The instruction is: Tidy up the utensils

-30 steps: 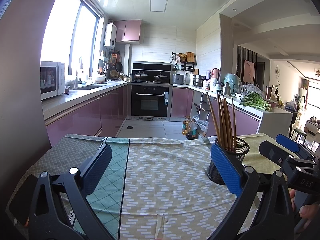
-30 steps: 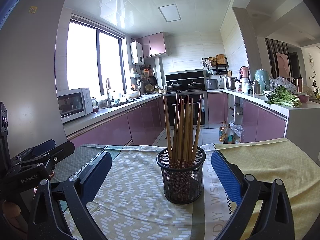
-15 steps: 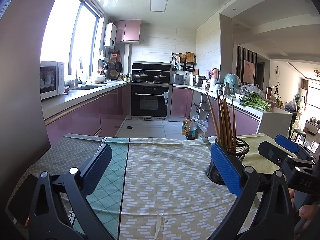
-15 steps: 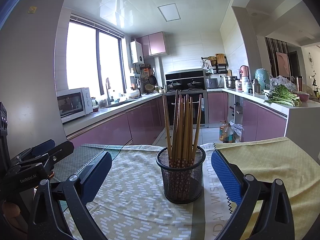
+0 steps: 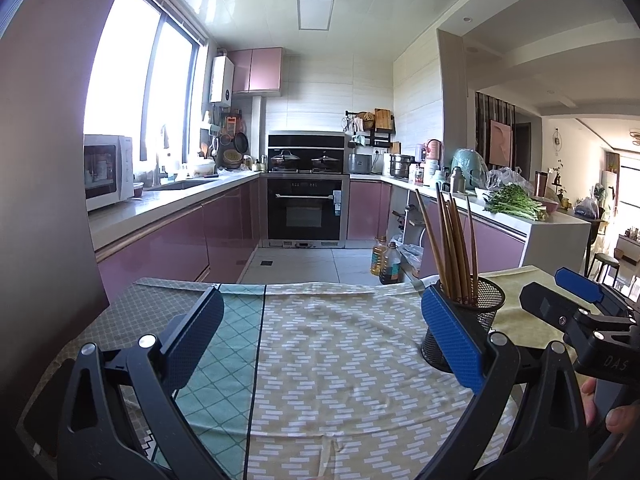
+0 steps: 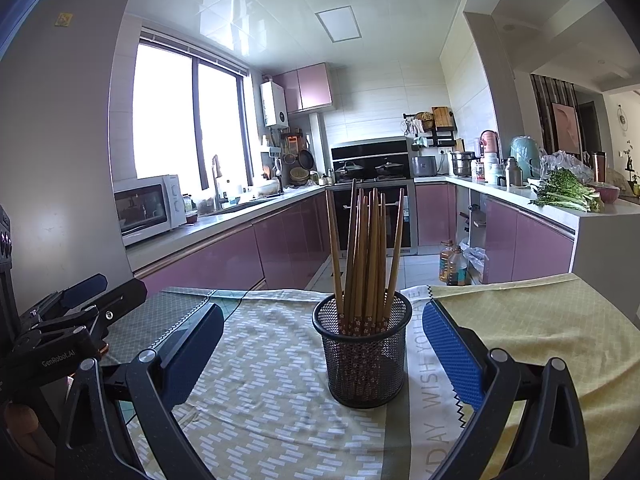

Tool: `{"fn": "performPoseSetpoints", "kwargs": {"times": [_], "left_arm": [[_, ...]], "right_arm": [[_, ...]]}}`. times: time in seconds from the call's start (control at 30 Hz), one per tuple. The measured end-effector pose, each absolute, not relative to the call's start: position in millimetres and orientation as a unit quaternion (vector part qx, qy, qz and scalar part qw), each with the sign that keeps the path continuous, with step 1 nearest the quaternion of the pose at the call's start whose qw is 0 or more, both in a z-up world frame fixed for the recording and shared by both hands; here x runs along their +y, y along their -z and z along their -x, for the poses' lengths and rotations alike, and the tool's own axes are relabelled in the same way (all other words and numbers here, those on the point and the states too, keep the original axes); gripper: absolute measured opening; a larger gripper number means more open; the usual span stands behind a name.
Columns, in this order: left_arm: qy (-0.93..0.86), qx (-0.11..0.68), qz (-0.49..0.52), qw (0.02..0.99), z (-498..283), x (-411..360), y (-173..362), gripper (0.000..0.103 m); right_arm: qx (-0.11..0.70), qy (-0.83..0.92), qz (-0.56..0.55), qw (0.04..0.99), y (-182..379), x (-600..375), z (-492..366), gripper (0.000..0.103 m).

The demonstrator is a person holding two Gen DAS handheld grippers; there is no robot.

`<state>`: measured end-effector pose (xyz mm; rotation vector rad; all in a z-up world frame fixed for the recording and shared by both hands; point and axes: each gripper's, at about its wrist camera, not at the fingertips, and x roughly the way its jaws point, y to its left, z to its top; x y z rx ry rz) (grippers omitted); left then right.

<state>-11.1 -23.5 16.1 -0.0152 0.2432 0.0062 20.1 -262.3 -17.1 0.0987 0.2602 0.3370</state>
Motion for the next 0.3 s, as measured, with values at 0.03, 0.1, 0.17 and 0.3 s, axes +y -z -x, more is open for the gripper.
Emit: {"fn": "performPoseSetpoints", "kwargs": {"times": [0.03,0.1,0.17,0.3], "left_arm": [[-0.002,0.126,0.006,0.992,10,-24,-15,0.097],[0.001,0.143,0.016,0.990,5,-20,-13,0.097],[0.007,0.169,0.025,0.985,-4,-15,-8,0.097],[0.010,0.232,0.045,0.972,-27,0,9,0.097]], "right_arm": [[0.130,-0.167,-0.049,0.976,18,-262,-20,0.096],[0.135,-0.168,-0.047,0.975,19,-264,-22,0.096],[0.144,-0.159,-0.043,0.976,22,-270,-25,0.096],[0.206,-0.120,-0.019,0.971,36,-295,-47,0.096]]}}
